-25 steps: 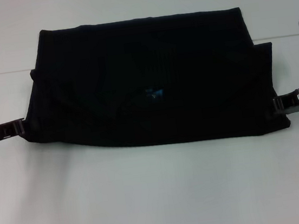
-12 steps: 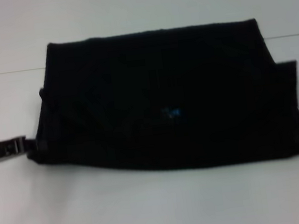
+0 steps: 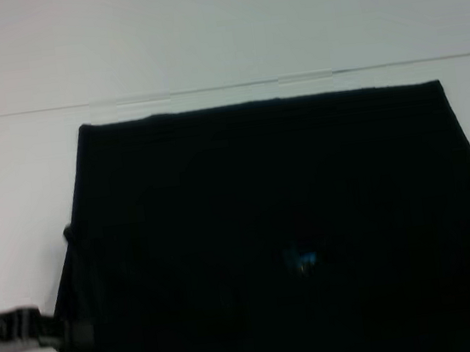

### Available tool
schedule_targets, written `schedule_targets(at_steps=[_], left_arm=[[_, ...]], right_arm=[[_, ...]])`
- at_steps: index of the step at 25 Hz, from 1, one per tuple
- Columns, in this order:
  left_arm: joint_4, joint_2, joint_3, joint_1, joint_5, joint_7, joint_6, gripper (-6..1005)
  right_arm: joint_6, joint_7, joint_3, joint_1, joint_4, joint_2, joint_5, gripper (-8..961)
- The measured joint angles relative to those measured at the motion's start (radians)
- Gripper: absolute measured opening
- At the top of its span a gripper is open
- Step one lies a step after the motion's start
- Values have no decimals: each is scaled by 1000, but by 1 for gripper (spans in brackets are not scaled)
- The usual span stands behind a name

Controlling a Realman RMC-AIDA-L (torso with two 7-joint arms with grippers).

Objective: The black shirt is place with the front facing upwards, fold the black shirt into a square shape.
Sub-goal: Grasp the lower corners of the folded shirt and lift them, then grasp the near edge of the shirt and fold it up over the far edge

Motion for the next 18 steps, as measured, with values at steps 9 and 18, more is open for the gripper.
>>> schedule_targets(at_steps=[9, 18], left_arm=[[-9, -12, 28, 12, -1, -1, 54, 33], [-68, 18, -114, -20, -151, -1, -58, 33]], right_arm=[[-7, -55, 19, -29, 9, 28, 3, 36], [46, -70, 294, -41, 144, -32, 123, 37]])
